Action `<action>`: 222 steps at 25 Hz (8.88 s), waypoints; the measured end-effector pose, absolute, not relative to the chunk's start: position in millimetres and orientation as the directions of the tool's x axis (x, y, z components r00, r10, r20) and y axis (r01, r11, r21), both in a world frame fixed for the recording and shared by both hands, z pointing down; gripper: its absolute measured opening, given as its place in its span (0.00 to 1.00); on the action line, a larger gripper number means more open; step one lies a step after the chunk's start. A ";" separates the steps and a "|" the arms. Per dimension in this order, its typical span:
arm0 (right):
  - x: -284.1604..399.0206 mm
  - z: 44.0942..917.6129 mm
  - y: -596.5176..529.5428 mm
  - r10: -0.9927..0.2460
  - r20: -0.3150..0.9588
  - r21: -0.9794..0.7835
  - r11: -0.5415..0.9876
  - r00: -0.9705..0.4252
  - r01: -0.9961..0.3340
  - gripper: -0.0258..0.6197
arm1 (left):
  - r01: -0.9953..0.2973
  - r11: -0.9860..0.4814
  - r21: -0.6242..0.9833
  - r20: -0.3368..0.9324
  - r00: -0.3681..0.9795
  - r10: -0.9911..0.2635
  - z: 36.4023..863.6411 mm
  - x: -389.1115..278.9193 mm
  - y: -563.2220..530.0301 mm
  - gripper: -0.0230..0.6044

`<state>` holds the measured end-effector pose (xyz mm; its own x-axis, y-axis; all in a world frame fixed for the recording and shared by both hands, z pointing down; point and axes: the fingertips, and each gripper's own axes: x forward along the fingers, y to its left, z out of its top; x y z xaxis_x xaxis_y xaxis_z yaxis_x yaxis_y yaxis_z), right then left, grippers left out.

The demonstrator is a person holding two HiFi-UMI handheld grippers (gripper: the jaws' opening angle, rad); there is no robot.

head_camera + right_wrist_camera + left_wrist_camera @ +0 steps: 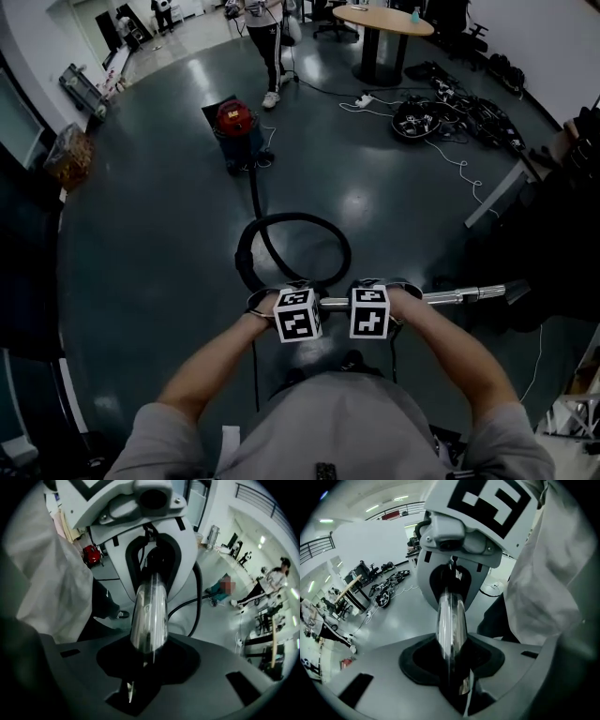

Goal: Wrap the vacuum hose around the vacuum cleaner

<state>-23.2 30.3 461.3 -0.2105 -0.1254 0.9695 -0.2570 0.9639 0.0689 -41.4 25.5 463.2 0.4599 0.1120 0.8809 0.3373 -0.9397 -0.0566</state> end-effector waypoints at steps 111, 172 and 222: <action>87.1 403.6 -395.6 -0.563 0.487 -0.524 0.423 -0.667 -0.739 0.14 | -0.511 -0.850 -0.125 0.699 0.563 -0.441 372.2 37.7 -330.5 0.09; 112.4 472.4 -530.3 -0.002 0.988 0.006 1.000 -0.154 0.028 0.14 | 0.150 -0.978 -0.143 0.962 0.252 -0.102 415.5 69.4 -533.0 0.38; 123.5 443.3 -771.8 -0.528 0.800 -0.038 0.431 -0.287 -0.901 0.37 | -0.224 -0.957 0.182 0.829 0.559 0.027 518.5 12.5 -767.1 0.29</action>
<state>123.5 -771.8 443.3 -0.2866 -0.5279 0.7995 -0.9015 0.4311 -0.0385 12.5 -767.1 518.5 0.5586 0.0271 0.8290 -0.2244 -0.9573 0.1825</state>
